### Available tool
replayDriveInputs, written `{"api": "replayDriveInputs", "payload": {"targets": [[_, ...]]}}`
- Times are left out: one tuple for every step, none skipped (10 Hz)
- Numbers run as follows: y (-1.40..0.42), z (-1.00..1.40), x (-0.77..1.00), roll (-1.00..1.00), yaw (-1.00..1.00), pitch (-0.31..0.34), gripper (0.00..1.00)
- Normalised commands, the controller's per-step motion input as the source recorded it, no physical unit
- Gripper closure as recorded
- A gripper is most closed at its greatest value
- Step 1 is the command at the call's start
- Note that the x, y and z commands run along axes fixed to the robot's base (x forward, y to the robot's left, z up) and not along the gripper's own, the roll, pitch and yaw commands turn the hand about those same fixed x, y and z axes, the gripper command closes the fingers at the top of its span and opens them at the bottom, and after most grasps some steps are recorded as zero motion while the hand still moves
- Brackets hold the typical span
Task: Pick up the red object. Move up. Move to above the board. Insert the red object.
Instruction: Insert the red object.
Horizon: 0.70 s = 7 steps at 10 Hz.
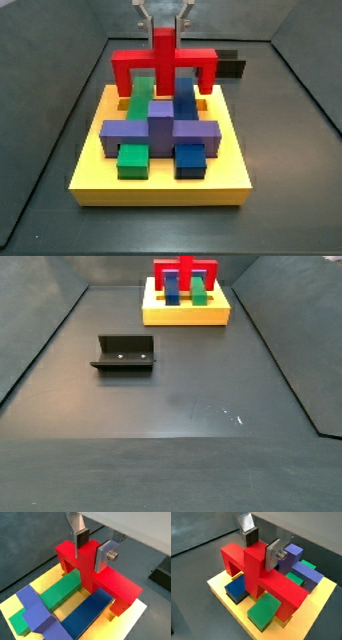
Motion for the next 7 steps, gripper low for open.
{"api": "replayDriveInputs", "payload": {"targets": [[0.00,-0.42,0.00,-0.01,0.00,-0.109,1.00],[0.00,-0.30,0.06,-0.03,0.00,-0.070,1.00],[0.01,-0.02,0.00,-0.04,0.00,0.000,1.00],[0.03,0.30,-0.11,-0.09,-0.05,0.000,1.00],[0.02,0.27,-0.12,-0.05,0.00,0.000,1.00],[0.02,0.09,-0.04,-0.03,0.00,0.000,1.00],[0.00,0.04,0.00,0.00,0.00,0.000,1.00]]}}
